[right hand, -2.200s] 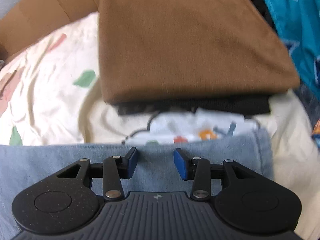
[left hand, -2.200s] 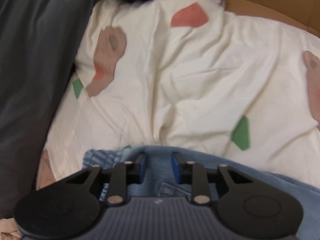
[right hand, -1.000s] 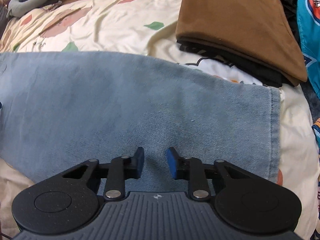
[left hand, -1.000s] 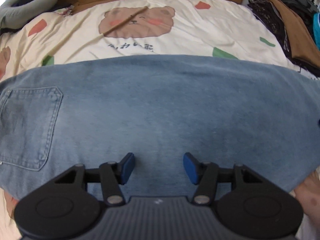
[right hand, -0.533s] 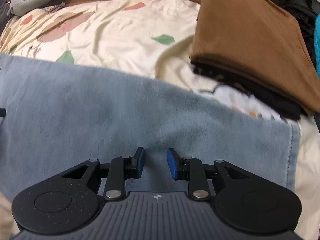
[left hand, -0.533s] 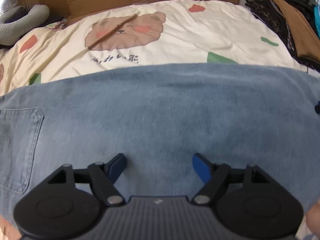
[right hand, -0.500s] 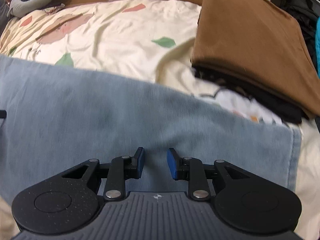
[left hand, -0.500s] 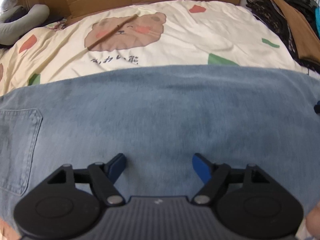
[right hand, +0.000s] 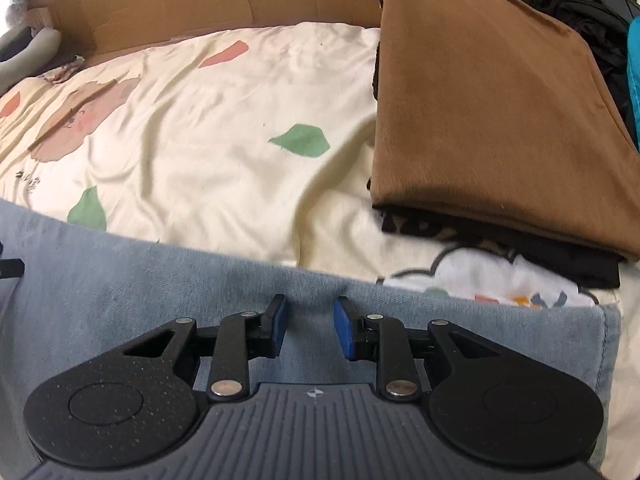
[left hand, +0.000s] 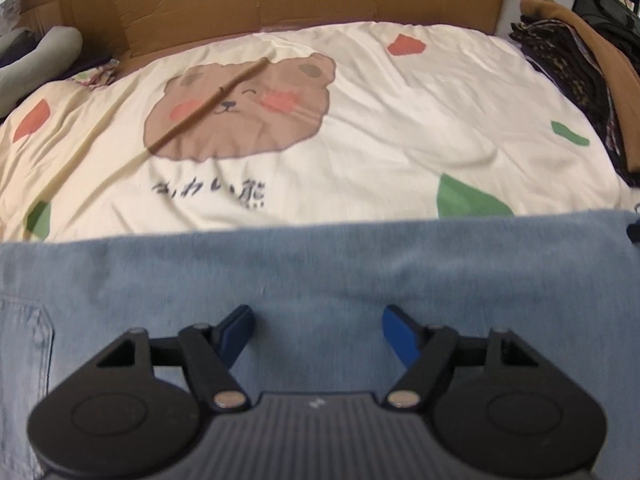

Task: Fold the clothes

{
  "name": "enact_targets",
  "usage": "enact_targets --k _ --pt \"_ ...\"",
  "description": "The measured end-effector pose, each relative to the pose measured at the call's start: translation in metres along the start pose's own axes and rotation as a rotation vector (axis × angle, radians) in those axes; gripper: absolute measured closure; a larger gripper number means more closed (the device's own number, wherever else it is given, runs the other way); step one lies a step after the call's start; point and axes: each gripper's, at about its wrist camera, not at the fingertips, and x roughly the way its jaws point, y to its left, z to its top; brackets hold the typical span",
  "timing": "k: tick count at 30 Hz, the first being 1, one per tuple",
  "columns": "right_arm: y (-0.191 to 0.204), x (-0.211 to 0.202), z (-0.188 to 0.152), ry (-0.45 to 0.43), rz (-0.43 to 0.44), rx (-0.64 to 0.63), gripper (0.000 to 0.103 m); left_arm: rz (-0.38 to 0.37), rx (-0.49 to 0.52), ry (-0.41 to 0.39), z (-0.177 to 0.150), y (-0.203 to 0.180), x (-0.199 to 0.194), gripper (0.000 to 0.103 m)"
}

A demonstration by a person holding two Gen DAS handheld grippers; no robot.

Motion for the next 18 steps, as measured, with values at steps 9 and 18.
enact_targets --k 9,18 --pt "0.004 0.011 0.019 0.007 -0.034 0.081 0.069 0.011 -0.05 0.041 0.026 0.002 0.016 0.03" --pt "-0.023 -0.006 0.038 -0.016 0.004 0.191 0.07 -0.029 -0.065 0.117 0.058 0.022 0.008 0.053"
